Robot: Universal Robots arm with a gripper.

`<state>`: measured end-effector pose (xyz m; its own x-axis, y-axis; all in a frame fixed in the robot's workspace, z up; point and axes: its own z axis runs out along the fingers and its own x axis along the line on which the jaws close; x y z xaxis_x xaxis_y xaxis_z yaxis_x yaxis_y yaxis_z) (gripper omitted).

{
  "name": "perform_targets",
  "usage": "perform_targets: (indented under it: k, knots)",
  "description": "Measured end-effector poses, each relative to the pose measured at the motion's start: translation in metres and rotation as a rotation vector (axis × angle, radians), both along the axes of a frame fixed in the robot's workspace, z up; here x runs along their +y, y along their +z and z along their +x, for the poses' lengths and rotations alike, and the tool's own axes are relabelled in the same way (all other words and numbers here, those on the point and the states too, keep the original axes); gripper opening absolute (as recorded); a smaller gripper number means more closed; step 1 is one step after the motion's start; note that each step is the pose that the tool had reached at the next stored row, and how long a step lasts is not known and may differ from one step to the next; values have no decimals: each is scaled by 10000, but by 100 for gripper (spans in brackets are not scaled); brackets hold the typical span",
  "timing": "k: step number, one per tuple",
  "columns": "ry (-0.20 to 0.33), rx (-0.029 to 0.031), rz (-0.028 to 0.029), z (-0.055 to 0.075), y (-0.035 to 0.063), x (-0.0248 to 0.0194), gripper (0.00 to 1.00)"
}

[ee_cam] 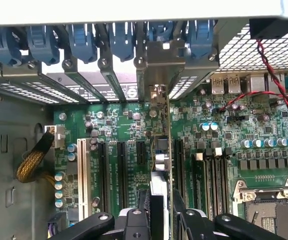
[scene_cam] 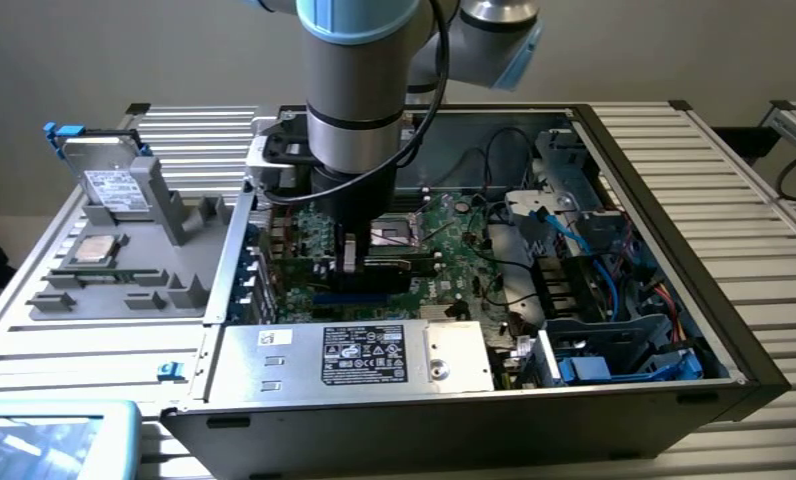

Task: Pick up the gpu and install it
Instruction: 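Insert the gpu into the slot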

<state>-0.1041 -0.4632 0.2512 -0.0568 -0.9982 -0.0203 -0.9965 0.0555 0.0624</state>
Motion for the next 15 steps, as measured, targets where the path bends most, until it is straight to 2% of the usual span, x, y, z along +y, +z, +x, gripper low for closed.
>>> perform_targets:
  k: [1,3,4,8,15]
  knots:
    - [16,0,-36,-2,-1,2,28]
    - [38,-1,-151,-5,-2,8,28]
    - [44,-2,-176,-4,-3,9,28]
    - [60,-2,-189,-5,-3,28,28]
    - [65,-8,-191,-7,-4,31,28]
